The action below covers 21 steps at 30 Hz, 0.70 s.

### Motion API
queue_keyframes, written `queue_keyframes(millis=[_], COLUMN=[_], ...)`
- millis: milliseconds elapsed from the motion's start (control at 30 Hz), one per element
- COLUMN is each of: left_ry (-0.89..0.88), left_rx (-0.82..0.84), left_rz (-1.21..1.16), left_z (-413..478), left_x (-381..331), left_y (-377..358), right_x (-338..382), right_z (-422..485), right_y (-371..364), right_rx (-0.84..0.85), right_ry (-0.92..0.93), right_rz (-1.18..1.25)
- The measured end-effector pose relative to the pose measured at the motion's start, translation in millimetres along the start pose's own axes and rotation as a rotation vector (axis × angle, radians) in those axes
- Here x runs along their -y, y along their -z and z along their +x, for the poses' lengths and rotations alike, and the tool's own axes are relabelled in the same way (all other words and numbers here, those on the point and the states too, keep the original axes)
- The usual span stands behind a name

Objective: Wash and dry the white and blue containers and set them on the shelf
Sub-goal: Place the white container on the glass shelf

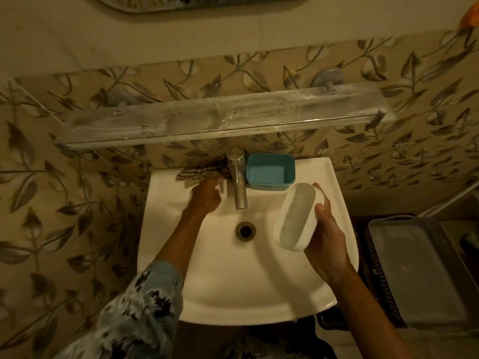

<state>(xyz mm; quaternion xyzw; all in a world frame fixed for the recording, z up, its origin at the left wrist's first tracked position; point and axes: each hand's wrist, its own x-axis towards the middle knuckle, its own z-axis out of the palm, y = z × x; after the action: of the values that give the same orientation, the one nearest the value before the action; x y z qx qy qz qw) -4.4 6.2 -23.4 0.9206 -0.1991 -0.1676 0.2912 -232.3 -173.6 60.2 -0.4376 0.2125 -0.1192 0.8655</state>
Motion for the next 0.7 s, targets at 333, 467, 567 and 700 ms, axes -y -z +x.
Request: queue_keyframes(millis=[333,467,567,700], left_ry=[-0.157,-0.203,-0.264,-0.311], left_rx=[-0.175,-0.447,-0.482,-0.671], left_rz=[-0.486,-0.804,-0.866,-0.763], left_z=[-104.0,-148.6,-156.5,-145.3], left_x=[-65.2,-93.3,-106.3,-112.0], left_y=[39.0,71.8,101.5,144.8], right_x=[14.1,29.0,43.8,75.3], right_z=[3.1,9.0,14.6,32.9], right_y=[-41.0,-72.4,-99.2,-131.1], right_rx=[0.174,0.249,0.242,0.221], right_ry=[0.049,0.152,0.230,0.391], right_rz=[0.122,0.025,-0.135,-0.576])
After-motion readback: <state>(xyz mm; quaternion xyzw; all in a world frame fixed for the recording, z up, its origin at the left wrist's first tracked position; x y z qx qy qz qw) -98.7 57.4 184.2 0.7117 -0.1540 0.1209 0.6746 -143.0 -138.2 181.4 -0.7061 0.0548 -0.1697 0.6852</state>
